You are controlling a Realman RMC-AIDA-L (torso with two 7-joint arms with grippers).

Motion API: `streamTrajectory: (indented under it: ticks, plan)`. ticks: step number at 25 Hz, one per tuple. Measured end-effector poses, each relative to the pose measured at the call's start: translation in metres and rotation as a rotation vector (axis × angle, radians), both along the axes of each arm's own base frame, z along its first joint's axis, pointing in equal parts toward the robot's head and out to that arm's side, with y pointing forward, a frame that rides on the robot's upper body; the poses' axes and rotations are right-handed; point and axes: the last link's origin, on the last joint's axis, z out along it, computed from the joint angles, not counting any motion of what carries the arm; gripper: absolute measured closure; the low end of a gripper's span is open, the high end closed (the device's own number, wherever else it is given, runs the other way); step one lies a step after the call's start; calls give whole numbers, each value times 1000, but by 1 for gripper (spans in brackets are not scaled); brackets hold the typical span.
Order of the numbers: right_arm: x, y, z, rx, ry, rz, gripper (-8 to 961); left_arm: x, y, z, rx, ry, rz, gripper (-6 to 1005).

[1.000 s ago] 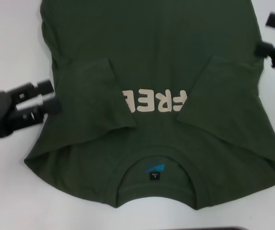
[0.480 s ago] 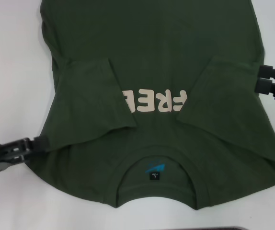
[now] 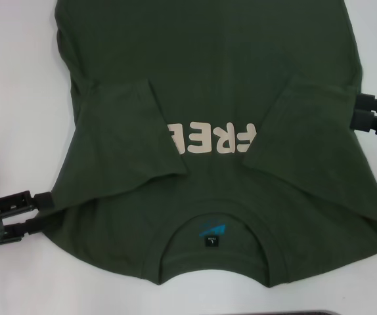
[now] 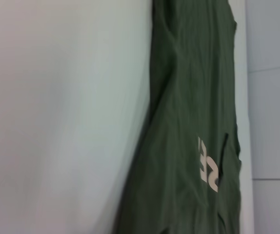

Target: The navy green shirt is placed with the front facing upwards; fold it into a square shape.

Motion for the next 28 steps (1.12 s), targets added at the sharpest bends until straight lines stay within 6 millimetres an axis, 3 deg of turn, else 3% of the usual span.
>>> streamTrajectory:
  ticks: [28]
  plan:
    - [-1, 6, -2, 5, 10, -8, 68, -10, 11, -1, -11, 68, 78, 158]
